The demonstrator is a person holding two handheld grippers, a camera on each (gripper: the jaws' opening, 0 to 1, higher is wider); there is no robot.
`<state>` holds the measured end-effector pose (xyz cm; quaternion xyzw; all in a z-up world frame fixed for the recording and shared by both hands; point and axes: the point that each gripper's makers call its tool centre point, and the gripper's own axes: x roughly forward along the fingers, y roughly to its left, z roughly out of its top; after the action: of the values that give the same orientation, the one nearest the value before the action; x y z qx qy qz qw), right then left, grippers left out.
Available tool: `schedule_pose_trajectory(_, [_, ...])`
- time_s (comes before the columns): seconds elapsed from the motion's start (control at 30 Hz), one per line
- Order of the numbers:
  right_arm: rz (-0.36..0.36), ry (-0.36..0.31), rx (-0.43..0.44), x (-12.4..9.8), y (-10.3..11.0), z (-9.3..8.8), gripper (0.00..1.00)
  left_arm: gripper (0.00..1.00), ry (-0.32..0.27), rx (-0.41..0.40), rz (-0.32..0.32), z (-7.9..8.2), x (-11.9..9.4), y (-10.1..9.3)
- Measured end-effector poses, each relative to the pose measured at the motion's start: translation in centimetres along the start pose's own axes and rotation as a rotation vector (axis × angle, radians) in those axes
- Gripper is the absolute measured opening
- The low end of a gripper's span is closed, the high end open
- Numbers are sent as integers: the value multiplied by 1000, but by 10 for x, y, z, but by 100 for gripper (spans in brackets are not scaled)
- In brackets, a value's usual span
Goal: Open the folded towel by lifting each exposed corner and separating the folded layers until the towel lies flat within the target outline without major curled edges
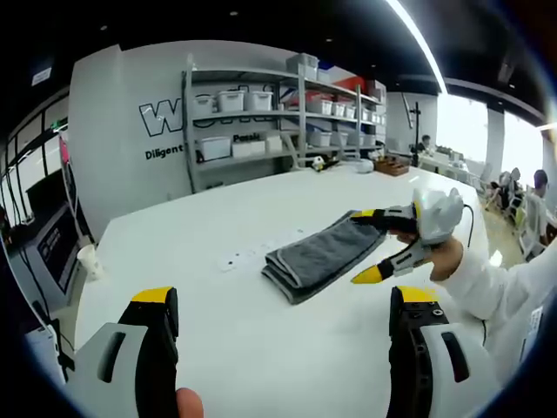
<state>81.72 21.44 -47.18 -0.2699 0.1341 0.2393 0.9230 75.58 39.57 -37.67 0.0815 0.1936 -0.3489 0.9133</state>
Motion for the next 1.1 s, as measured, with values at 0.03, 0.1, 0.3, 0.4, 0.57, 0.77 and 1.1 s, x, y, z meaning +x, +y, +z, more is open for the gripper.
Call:
schedule_pose_trajectory(0.03, [-8,0,-31,9,1,0,75,100,-1,0,-1,0,0,0])
schedule_pose_trajectory(0.1, [-5,-15,-80,27,8,0,71,100,-3,1,-3,0,0,-1])
schedule_pose_trajectory(0.3, [29,-19,-114,57,25,-9,59,100,-7,-2,-6,1,0,-1])
schedule_pose_trajectory(0.4, [40,-7,-129,66,31,-17,52,100,-8,-5,-9,1,1,-1])
schedule_pose_trajectory(0.57, [63,-37,-154,72,40,-17,37,100,-6,-5,-2,2,2,1])
schedule_pose_trajectory(0.77, [96,-92,-123,70,39,-15,5,100,3,-5,-3,3,4,1])
schedule_pose_trajectory(1.1, [56,-191,-53,47,9,-11,0,100,23,-3,10,0,7,4])
